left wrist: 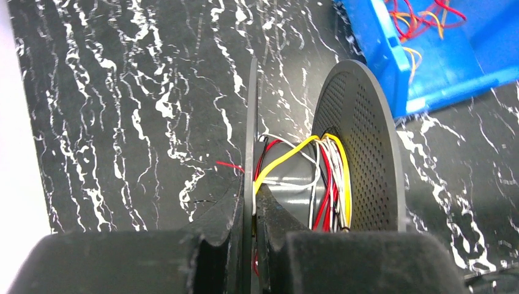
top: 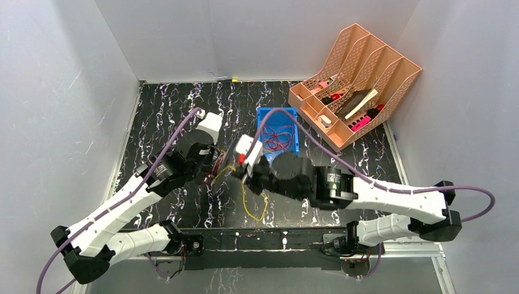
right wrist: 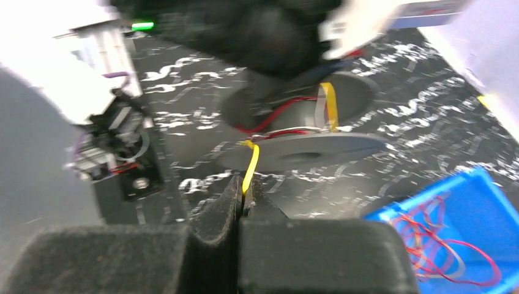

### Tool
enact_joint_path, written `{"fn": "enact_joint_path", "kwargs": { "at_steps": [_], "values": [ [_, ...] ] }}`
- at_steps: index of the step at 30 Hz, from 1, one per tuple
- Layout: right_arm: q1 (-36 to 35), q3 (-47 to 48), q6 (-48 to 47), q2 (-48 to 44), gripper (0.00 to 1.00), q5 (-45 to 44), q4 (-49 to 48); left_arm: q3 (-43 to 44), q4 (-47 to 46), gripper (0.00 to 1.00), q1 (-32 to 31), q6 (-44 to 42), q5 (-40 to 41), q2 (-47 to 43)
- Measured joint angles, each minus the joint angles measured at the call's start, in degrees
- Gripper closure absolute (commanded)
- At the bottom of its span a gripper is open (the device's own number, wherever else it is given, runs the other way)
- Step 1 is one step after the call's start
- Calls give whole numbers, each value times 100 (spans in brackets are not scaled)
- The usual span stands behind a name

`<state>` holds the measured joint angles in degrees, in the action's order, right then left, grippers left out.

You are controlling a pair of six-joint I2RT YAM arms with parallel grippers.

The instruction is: Wrap the cables

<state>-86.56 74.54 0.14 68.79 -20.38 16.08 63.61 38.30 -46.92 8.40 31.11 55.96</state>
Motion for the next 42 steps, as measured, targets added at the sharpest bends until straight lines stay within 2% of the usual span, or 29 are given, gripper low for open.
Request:
{"fn": "enact_joint_path", "kwargs": {
  "at_steps": [3, 13, 21, 26, 34, 42],
  "values": [
    [774, 76, -214, 59, 100, 120, 160, -48, 39, 100, -151, -142, -219, 2],
    [2428, 44, -564, 271, 100, 643, 629, -219, 127, 100, -501, -479, -1198, -151],
    [3473, -994, -479, 98, 100, 1279, 588, -138, 92, 100, -505, -570, -2100, -684],
    [3779, -1751, -155, -186, 100, 1869, 332, 155, 55, 100, -507, -549, -2459, -831],
    [3845, -3174, 717, -881, 93, 2817, -1082, 428, 85, 100, -505, -426, -2857, -938],
    [3908, -4391, 1576, -1110, 73, 3436, -2492, 485, 168, 100, -505, -310, -3051, -951]
  ]
}}
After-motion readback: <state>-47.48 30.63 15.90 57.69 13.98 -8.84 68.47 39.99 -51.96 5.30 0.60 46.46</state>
